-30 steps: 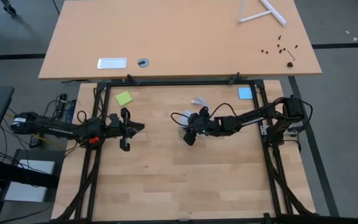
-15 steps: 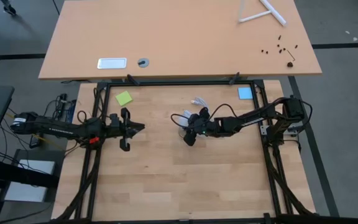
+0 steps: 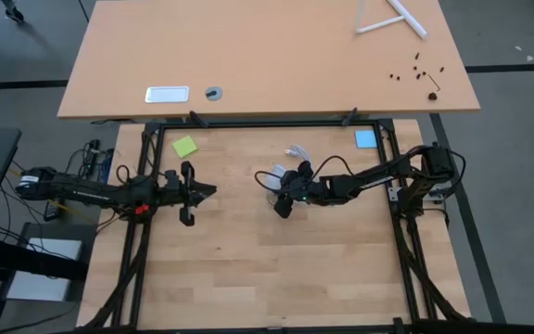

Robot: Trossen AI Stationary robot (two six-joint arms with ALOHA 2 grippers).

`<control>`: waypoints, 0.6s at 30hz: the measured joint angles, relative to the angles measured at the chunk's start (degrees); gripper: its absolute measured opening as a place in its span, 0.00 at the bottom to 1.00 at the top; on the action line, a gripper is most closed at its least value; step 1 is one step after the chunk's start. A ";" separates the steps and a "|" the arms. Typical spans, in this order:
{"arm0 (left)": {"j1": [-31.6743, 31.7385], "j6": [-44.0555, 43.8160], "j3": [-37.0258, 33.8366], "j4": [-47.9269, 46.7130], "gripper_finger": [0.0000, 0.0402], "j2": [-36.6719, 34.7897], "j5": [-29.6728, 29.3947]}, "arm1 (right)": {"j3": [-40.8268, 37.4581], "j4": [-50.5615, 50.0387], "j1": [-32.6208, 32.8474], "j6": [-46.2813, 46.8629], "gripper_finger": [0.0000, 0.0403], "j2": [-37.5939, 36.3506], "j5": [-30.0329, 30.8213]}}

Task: Screw lightbulb
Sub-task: Insert the lightbulb into the lamp

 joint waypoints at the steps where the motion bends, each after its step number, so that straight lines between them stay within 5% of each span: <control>1: 0.00 0.00 0.00 0.00 0.12 0.00 0.00 | 0.00 0.00 0.02 -0.17 0.60 0.00 0.00; 18: 0.00 -0.02 0.00 0.13 0.12 0.00 0.00 | -0.04 -8.95 0.59 -2.12 0.67 -5.90 -0.29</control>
